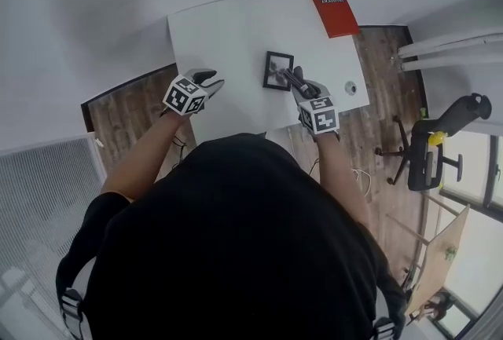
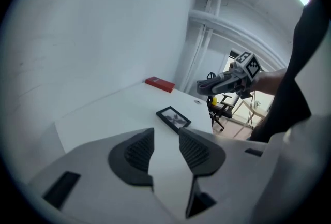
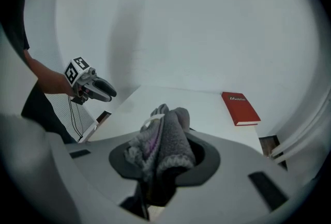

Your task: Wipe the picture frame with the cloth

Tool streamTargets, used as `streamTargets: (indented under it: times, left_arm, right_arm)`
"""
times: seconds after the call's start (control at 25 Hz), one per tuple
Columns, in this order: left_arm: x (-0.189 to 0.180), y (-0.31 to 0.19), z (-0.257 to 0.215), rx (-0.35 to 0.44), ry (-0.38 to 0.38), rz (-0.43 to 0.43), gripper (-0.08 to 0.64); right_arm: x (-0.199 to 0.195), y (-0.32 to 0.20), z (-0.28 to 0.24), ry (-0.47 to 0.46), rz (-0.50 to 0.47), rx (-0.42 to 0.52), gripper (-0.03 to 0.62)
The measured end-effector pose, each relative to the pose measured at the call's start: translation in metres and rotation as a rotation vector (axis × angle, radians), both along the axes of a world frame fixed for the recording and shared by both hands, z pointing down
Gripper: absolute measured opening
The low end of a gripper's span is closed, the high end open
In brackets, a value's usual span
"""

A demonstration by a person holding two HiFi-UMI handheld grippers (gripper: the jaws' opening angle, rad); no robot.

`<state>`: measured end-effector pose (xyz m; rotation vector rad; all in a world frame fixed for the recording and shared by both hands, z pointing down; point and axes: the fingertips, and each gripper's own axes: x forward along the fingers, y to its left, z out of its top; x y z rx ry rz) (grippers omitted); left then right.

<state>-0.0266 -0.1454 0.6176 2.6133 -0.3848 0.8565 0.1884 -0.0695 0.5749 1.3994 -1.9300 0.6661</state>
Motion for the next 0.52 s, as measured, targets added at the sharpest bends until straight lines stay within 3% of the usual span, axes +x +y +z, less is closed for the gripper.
streamTargets:
  times: [0.32,0.52]
  left_arm:
    - [-0.036,0.002,-0.041,0.023,0.079,-0.057,0.155]
    - [-0.046,0.021,-0.047,0.019,0.078,-0.051,0.153]
  right_arm:
    - [-0.007,0.022,-0.026,-0.010,0.059,0.069,0.109]
    - [-0.013,0.041,-0.036,-0.015,0.087,0.081,0.109]
